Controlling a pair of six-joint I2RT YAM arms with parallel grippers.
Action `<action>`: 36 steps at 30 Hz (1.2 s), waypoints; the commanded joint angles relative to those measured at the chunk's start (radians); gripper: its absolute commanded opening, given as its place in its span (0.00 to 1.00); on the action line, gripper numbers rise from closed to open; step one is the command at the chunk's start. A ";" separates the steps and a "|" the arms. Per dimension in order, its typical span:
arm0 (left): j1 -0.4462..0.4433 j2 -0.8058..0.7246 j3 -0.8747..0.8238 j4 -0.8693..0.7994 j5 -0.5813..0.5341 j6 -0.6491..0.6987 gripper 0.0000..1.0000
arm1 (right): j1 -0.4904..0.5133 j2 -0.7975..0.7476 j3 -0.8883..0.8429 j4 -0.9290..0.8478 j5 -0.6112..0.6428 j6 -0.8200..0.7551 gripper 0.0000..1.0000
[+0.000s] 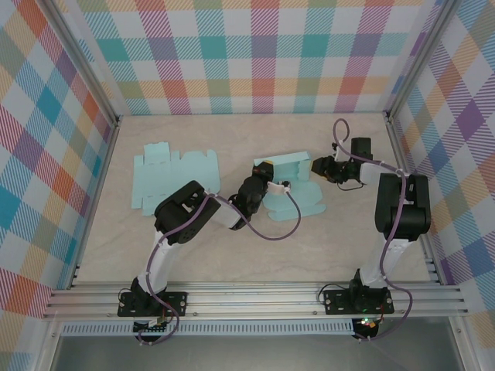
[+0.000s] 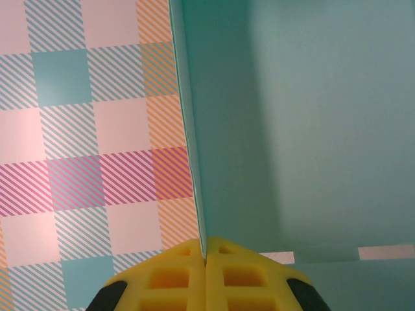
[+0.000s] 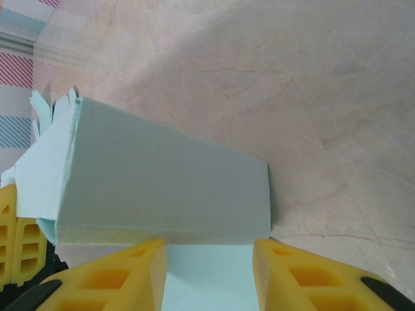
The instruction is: Fold the paper box
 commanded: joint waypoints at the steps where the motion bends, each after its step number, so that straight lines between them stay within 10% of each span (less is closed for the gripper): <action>1: 0.012 0.019 0.003 -0.052 0.012 0.006 0.00 | 0.014 -0.026 -0.002 -0.040 -0.005 -0.037 0.41; 36: 0.013 -0.005 -0.006 -0.142 0.050 -0.035 0.00 | 0.113 0.101 0.285 -0.201 0.293 -0.196 0.48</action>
